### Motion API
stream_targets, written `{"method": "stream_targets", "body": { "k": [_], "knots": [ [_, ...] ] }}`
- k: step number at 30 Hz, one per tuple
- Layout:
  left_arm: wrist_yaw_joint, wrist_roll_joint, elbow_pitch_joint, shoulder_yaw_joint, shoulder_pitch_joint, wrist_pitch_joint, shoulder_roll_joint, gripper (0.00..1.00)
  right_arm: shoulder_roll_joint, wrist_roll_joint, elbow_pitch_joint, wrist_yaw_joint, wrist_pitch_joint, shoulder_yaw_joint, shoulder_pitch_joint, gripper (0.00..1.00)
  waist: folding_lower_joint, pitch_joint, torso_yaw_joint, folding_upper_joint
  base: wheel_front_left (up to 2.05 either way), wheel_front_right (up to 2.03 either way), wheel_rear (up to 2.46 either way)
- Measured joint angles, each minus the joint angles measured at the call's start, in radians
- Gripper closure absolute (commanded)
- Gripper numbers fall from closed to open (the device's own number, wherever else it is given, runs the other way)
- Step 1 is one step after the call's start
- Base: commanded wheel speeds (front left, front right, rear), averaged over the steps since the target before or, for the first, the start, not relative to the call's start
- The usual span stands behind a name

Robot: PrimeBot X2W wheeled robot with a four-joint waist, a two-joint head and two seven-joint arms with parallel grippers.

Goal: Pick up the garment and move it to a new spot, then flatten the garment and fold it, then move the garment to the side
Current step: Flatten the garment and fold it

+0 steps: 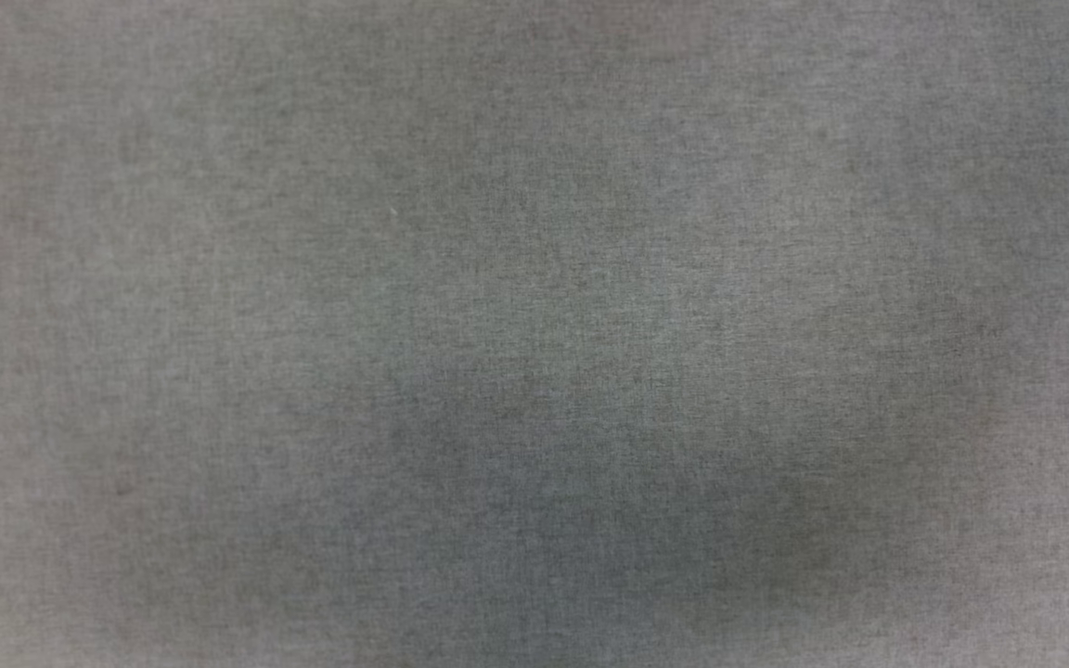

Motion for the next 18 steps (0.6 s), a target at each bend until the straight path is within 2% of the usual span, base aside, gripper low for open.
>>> {"method": "stream_targets", "body": {
  "k": [4,9,14,18],
  "knots": [
    [0.000,-0.017,0.017,0.045,-0.050,-0.020,-0.026,1.00,0.050,-0.106,0.131,0.000,-0.079,-0.052,-0.118,1.00,-0.0001,-0.009,-0.001,0.0000,0.00,0.00,0.00],
    [0.000,-0.033,-0.037,0.016,0.042,-0.015,-0.009,1.00,0.089,-0.140,0.193,0.000,-0.060,-0.024,-0.099,1.00,0.0000,-0.040,0.014,0.0000,0.00,0.00,0.00],
    [0.000,-0.091,-0.190,-0.030,0.228,0.006,0.060,1.00,0.084,-0.091,0.136,0.000,0.010,0.058,0.074,1.00,-0.0001,-0.070,0.028,0.0000,0.00,0.00,0.00],
    [0.000,-0.122,-0.333,-0.065,0.418,-0.007,0.123,1.00,0.015,-0.016,-0.011,0.000,0.085,0.133,0.252,1.00,0.0000,-0.090,0.039,0.0000,0.00,0.00,0.00]
  ]
}}
